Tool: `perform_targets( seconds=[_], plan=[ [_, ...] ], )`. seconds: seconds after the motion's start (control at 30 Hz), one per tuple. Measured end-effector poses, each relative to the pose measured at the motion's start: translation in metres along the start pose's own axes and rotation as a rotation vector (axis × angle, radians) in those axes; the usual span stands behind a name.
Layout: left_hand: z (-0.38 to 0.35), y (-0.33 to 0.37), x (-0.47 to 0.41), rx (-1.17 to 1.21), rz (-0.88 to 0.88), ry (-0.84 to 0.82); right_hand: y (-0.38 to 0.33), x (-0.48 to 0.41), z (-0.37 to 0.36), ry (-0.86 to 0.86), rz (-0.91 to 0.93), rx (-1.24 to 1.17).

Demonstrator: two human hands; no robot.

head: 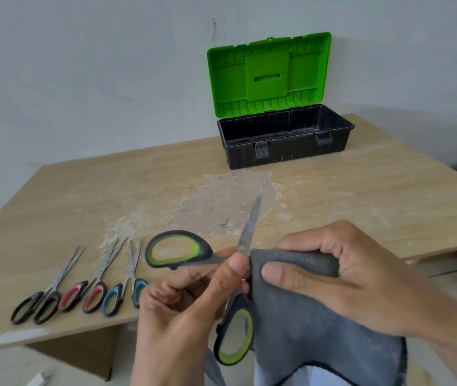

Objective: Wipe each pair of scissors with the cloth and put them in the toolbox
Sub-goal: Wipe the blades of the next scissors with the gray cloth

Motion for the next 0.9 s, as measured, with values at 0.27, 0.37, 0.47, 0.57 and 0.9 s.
perform_targets(
  seconds=[0.27,0.37,0.47,0.57,0.9],
  plan=[
    [0.001,0.001,-0.002,0.006,0.117,0.005,0.012,-0.006,0.006,-0.04,-0.047,0.042],
    [-0.003,0.001,-0.002,0.004,0.132,-0.05,0.006,-0.012,-0.001,-0.078,-0.014,0.057],
    [0.005,0.011,-0.005,0.0,0.102,-0.016,0.004,-0.013,0.006,-0.058,0.015,0.0],
    [0.008,0.013,-0.004,0.001,0.105,0.007,0.008,-0.011,0.014,-0.039,0.027,0.017],
    [0.007,0.008,-0.005,-0.02,0.126,-0.034,0.01,-0.018,0.016,-0.122,0.016,0.078]
  ],
)
Point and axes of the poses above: each hand's wrist, its own x-axis away from the middle knuckle, its own z-axis out of the back of the hand, y = z × x, the point moved 3 cm from there along -x, towards the middle knuckle, and after that the axes turned 6 degrees about x, right-handed, at the moved point
